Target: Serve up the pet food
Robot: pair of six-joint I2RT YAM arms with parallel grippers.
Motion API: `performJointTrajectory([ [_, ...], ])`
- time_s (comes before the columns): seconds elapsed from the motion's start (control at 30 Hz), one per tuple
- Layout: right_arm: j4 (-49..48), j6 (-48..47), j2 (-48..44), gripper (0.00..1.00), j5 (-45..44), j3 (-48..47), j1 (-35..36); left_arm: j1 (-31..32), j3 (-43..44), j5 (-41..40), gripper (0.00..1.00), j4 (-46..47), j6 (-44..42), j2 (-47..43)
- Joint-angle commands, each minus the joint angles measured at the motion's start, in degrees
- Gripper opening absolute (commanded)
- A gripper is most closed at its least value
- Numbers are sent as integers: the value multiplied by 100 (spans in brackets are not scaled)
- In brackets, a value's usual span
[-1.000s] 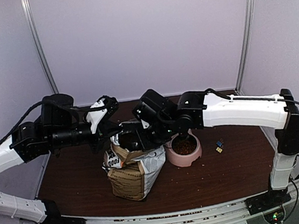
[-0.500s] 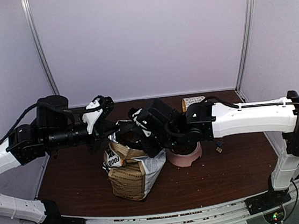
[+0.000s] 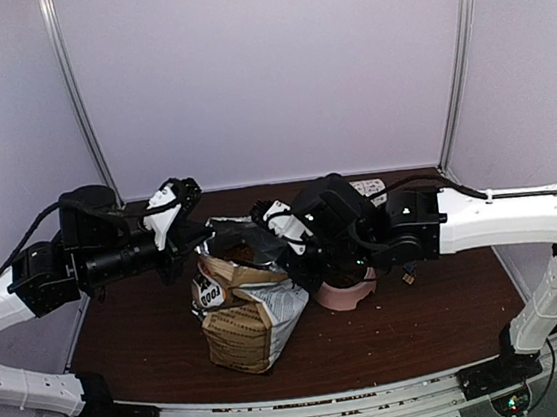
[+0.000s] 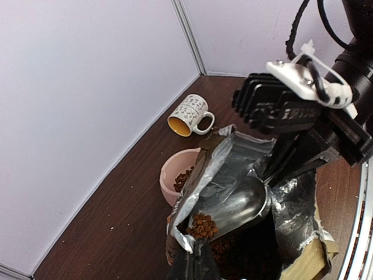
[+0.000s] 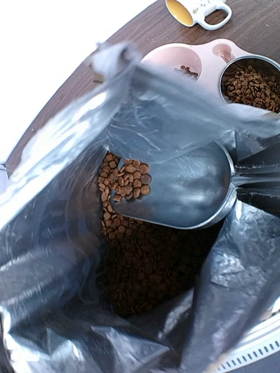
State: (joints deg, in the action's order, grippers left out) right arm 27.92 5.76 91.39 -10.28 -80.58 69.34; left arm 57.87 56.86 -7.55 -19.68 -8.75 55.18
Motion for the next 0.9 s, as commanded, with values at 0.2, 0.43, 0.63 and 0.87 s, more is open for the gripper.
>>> performJointTrajectory([
  [0.2, -918, -629, -937, 0, 1023, 279, 108, 58, -9, -335, 0, 1065, -148, -230],
  [0.43, -941, -1023, -841, 0, 585, 89, 469, 58, 14, -224, 0, 1013, -175, -124],
  [0.63, -943, -1401, -547, 0, 56, -232, 918, 58, 16, -105, 0, 1001, -183, -111],
  [0.87, -537, -1350, -429, 0, -254, -503, 933, 58, 3, -71, 0, 1015, -203, -197],
])
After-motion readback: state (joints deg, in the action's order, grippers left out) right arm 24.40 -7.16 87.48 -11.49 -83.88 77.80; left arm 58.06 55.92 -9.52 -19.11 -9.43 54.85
